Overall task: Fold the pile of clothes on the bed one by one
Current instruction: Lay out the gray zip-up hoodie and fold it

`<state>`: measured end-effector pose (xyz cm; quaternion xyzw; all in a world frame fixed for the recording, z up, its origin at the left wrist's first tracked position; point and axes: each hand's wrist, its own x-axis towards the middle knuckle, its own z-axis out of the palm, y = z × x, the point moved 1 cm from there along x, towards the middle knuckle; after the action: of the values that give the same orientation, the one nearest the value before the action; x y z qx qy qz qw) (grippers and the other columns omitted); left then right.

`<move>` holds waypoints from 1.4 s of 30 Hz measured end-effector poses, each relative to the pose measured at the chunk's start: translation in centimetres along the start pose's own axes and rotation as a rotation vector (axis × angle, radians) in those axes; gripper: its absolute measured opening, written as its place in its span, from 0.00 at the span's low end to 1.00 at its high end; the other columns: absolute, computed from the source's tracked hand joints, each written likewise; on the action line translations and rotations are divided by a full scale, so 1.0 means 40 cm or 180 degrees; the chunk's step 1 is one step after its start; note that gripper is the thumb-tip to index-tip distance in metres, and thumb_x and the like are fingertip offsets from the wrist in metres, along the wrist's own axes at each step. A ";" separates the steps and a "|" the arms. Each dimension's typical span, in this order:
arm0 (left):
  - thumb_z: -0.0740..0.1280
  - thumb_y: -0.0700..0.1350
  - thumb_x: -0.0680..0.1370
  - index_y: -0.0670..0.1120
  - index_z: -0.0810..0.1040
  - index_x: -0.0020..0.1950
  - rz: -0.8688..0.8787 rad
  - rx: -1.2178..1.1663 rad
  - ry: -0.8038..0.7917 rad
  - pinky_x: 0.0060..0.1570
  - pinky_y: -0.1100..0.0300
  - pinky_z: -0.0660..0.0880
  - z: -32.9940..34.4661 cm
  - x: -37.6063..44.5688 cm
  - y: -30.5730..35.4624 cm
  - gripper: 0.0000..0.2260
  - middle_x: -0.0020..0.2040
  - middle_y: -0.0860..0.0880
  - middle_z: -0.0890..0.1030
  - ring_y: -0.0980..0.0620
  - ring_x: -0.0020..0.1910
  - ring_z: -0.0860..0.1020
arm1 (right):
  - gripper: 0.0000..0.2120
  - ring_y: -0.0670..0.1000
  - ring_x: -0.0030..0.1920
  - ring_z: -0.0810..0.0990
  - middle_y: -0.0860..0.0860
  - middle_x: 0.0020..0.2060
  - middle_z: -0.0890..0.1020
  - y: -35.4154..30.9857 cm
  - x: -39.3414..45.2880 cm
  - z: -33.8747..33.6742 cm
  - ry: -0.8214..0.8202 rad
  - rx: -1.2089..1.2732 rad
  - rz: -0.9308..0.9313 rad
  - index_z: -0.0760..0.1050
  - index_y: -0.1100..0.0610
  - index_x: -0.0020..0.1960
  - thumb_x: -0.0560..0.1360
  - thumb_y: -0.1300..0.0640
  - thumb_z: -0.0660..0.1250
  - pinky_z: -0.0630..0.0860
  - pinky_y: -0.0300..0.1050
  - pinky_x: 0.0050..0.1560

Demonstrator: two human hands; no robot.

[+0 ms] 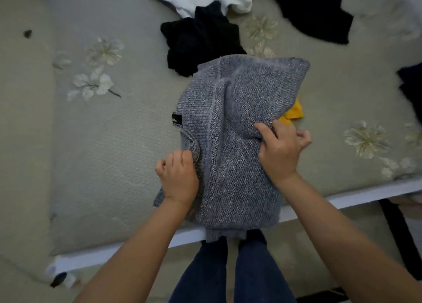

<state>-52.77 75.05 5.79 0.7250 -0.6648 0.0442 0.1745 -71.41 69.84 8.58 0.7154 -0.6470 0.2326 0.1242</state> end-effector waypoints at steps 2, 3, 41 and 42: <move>0.58 0.32 0.62 0.41 0.75 0.33 -0.0103 0.0092 -0.0438 0.39 0.58 0.57 0.000 -0.038 -0.005 0.08 0.28 0.45 0.74 0.48 0.28 0.75 | 0.17 0.54 0.41 0.77 0.57 0.40 0.82 -0.024 0.007 0.031 -0.0322 -0.0044 -0.0187 0.82 0.55 0.45 0.58 0.68 0.71 0.57 0.47 0.47; 0.58 0.33 0.64 0.42 0.75 0.35 -0.0153 0.0173 -0.0758 0.41 0.58 0.58 0.008 -0.058 -0.007 0.08 0.31 0.46 0.75 0.48 0.31 0.76 | 0.18 0.56 0.43 0.80 0.58 0.44 0.82 -0.033 0.008 0.053 -0.0647 -0.0104 -0.0222 0.82 0.55 0.48 0.59 0.69 0.71 0.58 0.50 0.53; 0.53 0.38 0.71 0.40 0.79 0.56 0.3463 0.0413 -0.1597 0.51 0.48 0.76 0.363 0.052 -0.112 0.20 0.56 0.43 0.80 0.45 0.56 0.79 | 0.38 0.71 0.54 0.76 0.69 0.55 0.77 -0.134 -0.370 0.218 -0.2385 0.0513 0.0545 0.77 0.70 0.55 0.45 0.71 0.80 0.70 0.69 0.50; 0.53 0.37 0.70 0.37 0.80 0.54 0.3420 0.0322 -0.1622 0.48 0.47 0.77 0.367 0.053 -0.096 0.19 0.54 0.41 0.81 0.44 0.54 0.80 | 0.37 0.72 0.54 0.75 0.70 0.54 0.77 -0.122 -0.364 0.219 -0.2304 0.0547 0.0557 0.76 0.71 0.54 0.45 0.73 0.79 0.70 0.69 0.49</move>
<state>-51.23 68.67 -8.07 0.2823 -0.9565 -0.0175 -0.0721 -65.90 78.94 -5.53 0.7011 -0.6858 0.0279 -0.1931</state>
